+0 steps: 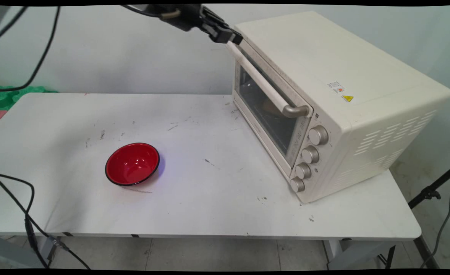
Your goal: Open the oven
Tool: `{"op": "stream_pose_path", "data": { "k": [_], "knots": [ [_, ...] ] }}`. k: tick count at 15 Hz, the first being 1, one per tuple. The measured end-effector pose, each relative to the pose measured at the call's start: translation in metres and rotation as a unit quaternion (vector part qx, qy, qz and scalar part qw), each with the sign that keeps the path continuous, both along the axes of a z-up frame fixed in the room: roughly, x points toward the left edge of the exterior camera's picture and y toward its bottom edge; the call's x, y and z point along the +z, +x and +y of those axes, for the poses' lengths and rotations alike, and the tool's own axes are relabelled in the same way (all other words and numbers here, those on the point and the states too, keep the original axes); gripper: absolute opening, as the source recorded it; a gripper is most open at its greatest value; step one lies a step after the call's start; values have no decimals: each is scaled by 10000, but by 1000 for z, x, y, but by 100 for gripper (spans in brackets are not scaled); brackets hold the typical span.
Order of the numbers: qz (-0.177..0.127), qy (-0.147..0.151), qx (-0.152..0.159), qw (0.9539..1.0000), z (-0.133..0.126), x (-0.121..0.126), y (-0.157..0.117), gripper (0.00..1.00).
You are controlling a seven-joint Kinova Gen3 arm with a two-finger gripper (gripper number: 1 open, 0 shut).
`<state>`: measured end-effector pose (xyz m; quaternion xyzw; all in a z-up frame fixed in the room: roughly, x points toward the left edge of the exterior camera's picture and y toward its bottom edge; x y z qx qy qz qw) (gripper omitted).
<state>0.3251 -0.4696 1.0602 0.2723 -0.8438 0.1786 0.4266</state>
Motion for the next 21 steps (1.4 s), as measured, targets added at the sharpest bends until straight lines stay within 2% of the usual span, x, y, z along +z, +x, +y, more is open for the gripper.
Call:
{"op": "stream_pose_path", "data": {
  "k": [10,15,21],
  "knots": [
    [-495,135,-14,9987,-42,-37,-52,0],
    [-660,214,-20,9976,-48,-49,-64,0],
    [-781,284,-11,9965,-44,-58,-66,0]
  ]
}}
